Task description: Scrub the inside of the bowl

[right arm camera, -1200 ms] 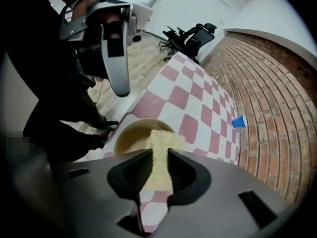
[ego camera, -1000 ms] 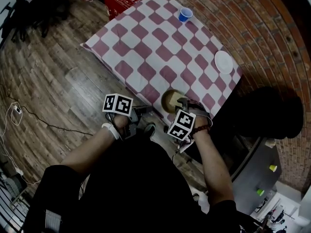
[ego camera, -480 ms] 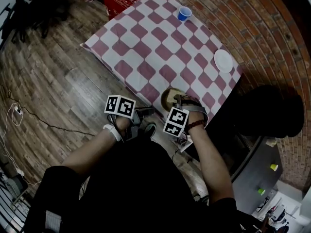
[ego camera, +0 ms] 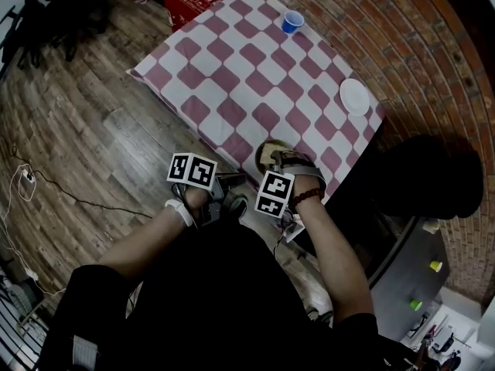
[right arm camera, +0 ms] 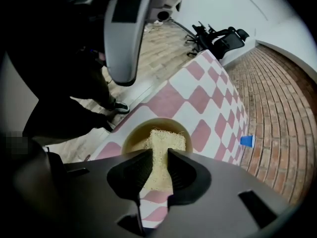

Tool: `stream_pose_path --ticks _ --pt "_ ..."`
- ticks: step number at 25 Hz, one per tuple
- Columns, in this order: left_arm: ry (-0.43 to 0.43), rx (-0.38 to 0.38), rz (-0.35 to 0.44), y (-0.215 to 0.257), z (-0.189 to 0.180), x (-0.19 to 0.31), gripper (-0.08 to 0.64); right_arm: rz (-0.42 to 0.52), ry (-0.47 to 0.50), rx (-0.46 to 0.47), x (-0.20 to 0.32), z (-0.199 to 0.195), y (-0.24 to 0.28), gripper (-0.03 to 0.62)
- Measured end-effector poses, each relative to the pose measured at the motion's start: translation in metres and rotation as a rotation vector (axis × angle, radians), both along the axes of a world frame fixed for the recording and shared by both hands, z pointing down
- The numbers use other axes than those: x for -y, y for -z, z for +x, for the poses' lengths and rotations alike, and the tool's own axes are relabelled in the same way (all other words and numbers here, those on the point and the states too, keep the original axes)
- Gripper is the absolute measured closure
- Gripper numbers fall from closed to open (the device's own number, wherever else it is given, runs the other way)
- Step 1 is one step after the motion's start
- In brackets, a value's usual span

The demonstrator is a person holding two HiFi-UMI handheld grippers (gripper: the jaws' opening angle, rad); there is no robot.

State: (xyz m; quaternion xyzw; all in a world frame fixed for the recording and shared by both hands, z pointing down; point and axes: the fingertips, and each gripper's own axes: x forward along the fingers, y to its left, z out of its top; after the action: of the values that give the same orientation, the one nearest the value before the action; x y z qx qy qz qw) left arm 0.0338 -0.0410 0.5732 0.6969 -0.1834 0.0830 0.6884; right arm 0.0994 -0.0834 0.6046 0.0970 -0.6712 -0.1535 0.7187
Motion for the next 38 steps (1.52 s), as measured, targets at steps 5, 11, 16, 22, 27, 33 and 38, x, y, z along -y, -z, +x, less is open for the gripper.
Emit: stream_pose_path --ticks 5,11,16,22,27,33,38 --pt "0.01 -0.002 0.009 0.004 -0.003 0.001 0.512 0.021 -0.234 0.198 0.015 0.005 0.025 0.489" --pt "0.024 0.05 0.048 0.005 -0.013 0.009 0.512 0.025 -0.562 0.562 0.019 0.017 0.07 0.489" --pt "0.029 0.146 0.16 0.018 -0.022 0.022 0.512 0.008 -0.831 0.955 0.017 0.028 0.115 0.489" --pt "0.03 0.239 0.404 0.067 -0.027 0.042 0.512 0.151 -1.058 1.367 0.008 0.052 0.18 0.489" --pt "0.02 0.365 0.677 0.115 -0.03 0.056 0.512 0.221 -1.098 1.503 -0.012 0.057 0.211 0.489" --pt "0.035 0.393 0.885 0.163 -0.018 0.058 0.512 0.287 -1.034 1.544 -0.028 0.054 0.236 0.489" --pt "0.055 0.37 0.912 0.176 -0.009 0.054 0.512 0.323 -1.003 1.534 -0.033 0.049 0.241 0.489"
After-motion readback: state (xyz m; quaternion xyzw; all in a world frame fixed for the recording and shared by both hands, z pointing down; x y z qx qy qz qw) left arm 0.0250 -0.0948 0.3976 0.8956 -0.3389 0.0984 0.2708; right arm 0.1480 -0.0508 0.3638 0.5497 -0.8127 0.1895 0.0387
